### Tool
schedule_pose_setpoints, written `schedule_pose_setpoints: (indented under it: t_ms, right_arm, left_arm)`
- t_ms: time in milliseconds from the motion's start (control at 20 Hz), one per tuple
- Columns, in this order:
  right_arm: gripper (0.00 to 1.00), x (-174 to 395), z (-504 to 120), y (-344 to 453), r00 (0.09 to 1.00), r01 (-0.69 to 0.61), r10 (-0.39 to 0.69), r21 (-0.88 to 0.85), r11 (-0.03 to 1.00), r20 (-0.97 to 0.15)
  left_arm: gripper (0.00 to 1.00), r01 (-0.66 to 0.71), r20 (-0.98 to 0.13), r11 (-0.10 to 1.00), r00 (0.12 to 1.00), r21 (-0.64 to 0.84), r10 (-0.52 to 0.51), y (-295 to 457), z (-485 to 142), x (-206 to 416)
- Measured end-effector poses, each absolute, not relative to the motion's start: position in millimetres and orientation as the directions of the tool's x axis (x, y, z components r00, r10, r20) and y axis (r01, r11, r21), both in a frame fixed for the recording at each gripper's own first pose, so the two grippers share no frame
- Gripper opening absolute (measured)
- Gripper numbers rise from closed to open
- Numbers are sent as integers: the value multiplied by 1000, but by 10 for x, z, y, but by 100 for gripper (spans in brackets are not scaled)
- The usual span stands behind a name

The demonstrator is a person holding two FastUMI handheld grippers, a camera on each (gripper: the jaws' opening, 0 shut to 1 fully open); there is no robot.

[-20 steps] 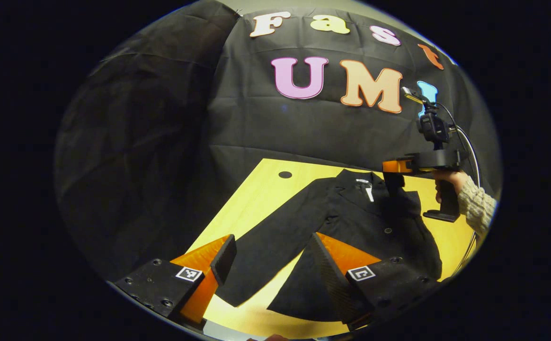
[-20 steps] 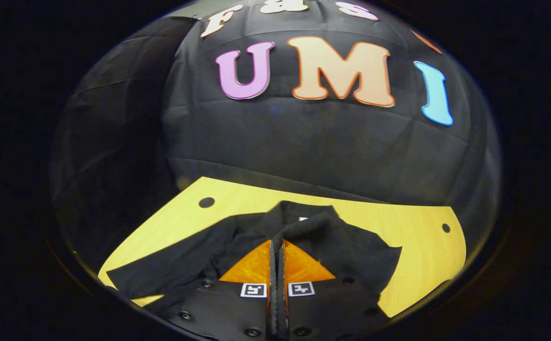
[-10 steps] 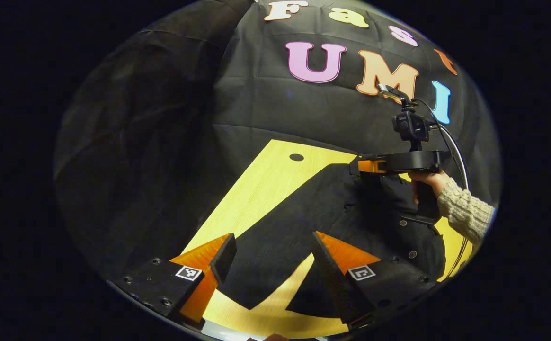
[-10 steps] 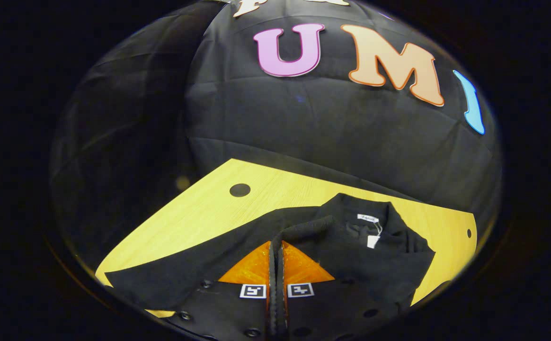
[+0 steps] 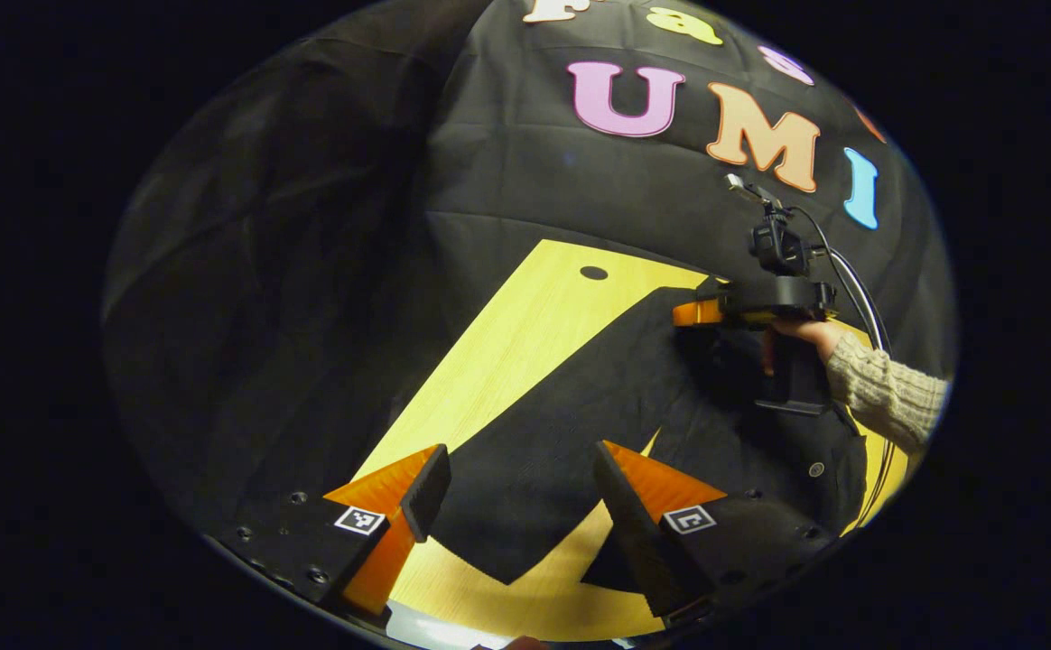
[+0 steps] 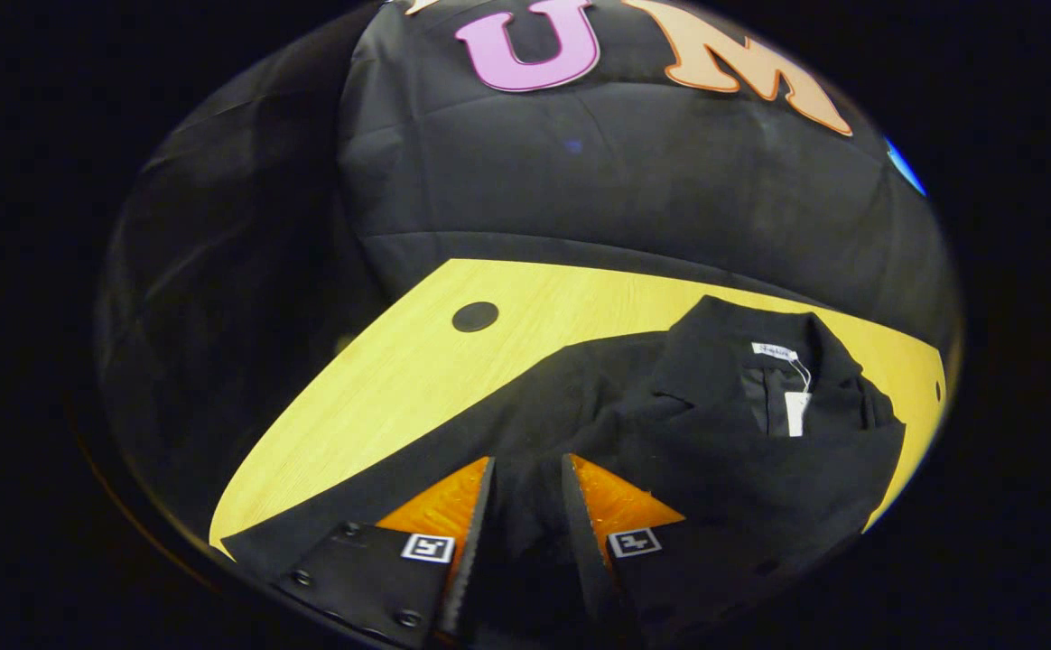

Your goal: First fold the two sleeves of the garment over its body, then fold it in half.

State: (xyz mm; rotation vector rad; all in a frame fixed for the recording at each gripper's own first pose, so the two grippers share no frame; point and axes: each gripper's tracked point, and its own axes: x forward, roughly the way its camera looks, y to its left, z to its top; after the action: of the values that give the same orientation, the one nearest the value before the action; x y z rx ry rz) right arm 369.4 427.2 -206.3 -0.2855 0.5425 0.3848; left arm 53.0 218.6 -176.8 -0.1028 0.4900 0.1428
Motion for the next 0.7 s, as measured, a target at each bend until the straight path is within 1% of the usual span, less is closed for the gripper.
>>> schedule_pose_setpoints:
  t_ms: [50,300,550,600,650,700]
  right_arm:
    - [45,3698,-2070,4260,787,-418,271,-156,895,-554]
    - [100,3574,-1908,4222,789,-424,278,-158,892,-547]
    - [98,3360,-1544,4136,814,-437,295,-193,878,-501]
    - [94,3306,-1431,4116,824,-441,302,-209,873,-480]
    - [98,3224,-1313,4087,834,-444,310,-222,868,-457]
    - [98,3150,-1204,4061,843,-447,320,-232,864,-433]
  left_arm:
    - [96,-169,-484,983,868,-72,114,2204,-1808,515]
    - [96,-200,-517,977,846,-77,132,2269,-1997,419]
    - [96,-220,-565,973,813,-71,143,2347,-2223,349]
    - [96,-225,-574,972,805,-63,149,2372,-2281,338]
    - [96,-225,-583,973,798,-57,150,2389,-2338,328]
    - [96,-229,-592,972,791,-54,153,2408,-2385,323]
